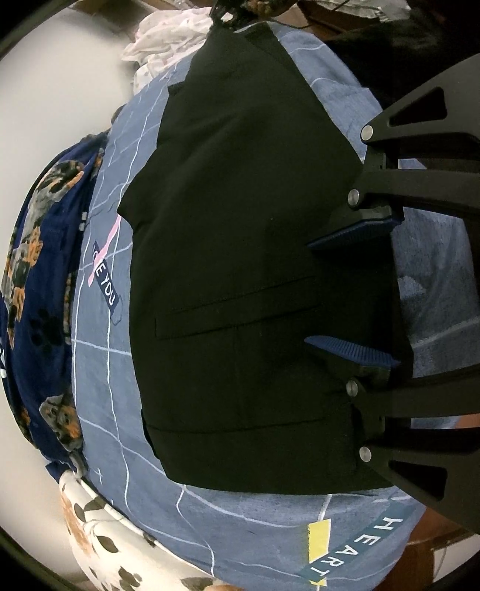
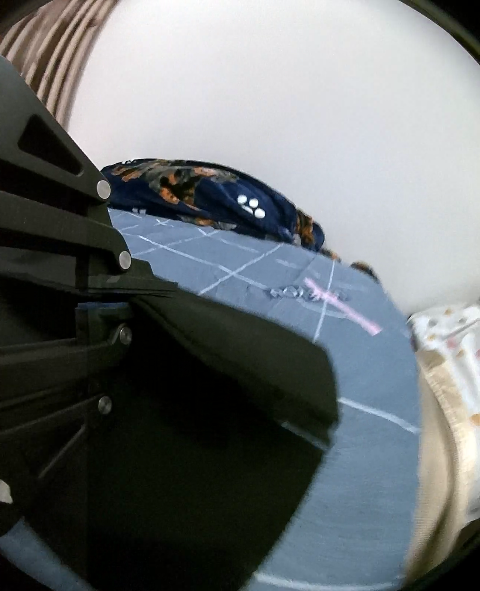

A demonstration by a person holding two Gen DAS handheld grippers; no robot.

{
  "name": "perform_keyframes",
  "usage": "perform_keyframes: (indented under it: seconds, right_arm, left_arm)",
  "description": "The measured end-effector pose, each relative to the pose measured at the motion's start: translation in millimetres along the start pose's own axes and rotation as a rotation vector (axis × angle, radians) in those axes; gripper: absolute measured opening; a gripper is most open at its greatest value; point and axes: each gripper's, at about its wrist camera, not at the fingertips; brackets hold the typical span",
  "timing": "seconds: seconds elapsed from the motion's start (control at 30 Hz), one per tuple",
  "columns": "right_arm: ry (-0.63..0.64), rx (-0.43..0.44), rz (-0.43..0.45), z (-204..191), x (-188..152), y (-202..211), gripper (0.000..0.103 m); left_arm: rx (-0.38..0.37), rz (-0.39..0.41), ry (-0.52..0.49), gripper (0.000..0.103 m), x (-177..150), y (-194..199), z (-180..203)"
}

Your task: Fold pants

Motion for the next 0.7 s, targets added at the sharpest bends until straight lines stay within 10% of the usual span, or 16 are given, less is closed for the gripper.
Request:
perform_keyframes:
  seconds: [0.7]
  right_arm:
    - [-0.151,-0.054,0.084,55.5,-22.4,89.1,0.004]
  left_arm:
    - [-0.013,0.006,-0.015,0.051,-1.4,0.5,-0.6]
Point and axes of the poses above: each gripper's, at about its wrist camera, not at the fingertips, and y roughly against the way its jaws point, z to its right, x to its top, and after that the axes turned 15 degrees about x, right-handed
